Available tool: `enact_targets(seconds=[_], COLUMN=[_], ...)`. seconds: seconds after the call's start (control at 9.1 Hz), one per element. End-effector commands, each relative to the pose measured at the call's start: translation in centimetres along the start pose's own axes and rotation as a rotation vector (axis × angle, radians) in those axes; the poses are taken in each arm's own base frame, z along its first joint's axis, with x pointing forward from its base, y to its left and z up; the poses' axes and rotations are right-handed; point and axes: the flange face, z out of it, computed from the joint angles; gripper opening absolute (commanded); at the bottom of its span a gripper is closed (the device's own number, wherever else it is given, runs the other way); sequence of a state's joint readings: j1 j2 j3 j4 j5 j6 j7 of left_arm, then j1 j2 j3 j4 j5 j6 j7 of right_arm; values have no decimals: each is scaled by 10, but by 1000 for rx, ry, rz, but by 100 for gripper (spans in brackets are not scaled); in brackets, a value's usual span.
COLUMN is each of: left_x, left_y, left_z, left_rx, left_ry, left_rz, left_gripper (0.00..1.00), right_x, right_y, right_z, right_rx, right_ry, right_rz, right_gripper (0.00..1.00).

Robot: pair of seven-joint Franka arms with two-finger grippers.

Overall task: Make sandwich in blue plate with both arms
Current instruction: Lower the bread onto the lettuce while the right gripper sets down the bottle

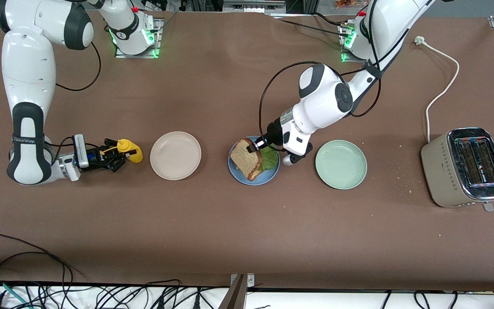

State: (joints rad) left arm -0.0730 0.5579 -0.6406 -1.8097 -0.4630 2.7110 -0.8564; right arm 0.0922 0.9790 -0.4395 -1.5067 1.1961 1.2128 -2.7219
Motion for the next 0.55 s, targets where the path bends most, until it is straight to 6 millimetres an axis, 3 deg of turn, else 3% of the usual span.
enact_targets(seconds=[0.0, 0.22, 0.44], left_x=[2, 0, -1], left_y=[-4, -13, -20], left_z=[6, 16, 26], left_rx=[-3, 18, 36], left_ry=[1, -10, -21], left_rz=[-13, -16, -21], left_gripper=[0, 0, 0], right_x=[-12, -23, -27], right_y=[-13, -39, -74], right_z=[-25, -61, -113], right_rx=[-59, -73, -123], right_ry=[12, -31, -109], right_rz=[-40, 62, 195], right_gripper=[100, 100, 100])
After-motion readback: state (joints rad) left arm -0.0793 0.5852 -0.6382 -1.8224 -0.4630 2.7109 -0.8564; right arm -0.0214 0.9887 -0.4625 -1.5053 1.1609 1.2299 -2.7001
